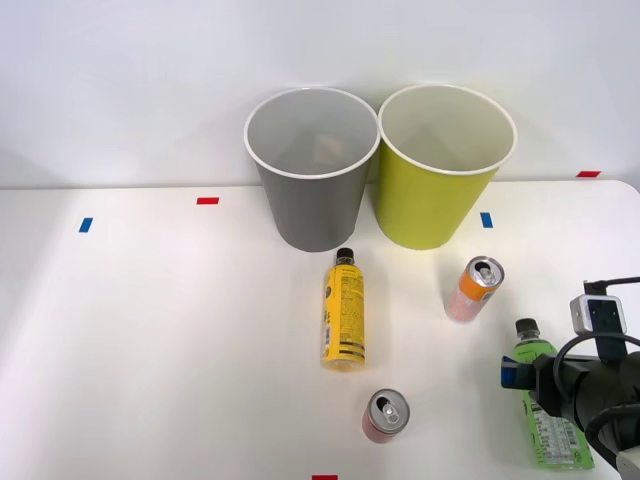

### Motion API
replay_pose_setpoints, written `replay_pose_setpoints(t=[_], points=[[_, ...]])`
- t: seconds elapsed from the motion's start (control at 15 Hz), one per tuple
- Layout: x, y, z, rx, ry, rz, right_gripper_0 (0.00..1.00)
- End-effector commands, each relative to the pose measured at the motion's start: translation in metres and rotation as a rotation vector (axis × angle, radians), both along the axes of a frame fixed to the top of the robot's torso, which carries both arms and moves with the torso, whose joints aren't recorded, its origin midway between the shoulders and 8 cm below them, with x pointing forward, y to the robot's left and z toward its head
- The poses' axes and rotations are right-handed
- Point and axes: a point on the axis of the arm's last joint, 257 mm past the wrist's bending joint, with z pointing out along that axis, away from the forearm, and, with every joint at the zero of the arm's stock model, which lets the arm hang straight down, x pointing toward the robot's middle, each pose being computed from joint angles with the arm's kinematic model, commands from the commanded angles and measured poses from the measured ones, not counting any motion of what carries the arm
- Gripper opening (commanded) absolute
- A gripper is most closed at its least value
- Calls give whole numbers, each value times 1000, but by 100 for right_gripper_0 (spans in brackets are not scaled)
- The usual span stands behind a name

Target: Put cans in the gray bin, plastic bottles in the light green bin

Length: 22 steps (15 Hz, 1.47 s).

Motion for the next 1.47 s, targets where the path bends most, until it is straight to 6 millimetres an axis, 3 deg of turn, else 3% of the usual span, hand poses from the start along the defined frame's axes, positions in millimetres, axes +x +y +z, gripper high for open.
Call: replay_pose_setpoints(t=[0.07,0.27,0.47,0.67,1.2,1.47], points=[[-7,-9,-7,-16,57,-34,100],[-15,-9,-11,-8,130,-63,100],[-10,1,-15,32,152,-55,100],[1,-4,-22,30,167,-66,100],[1,4,-24,35,178,-41,100],[18,4,-45,35,175,-36,100]])
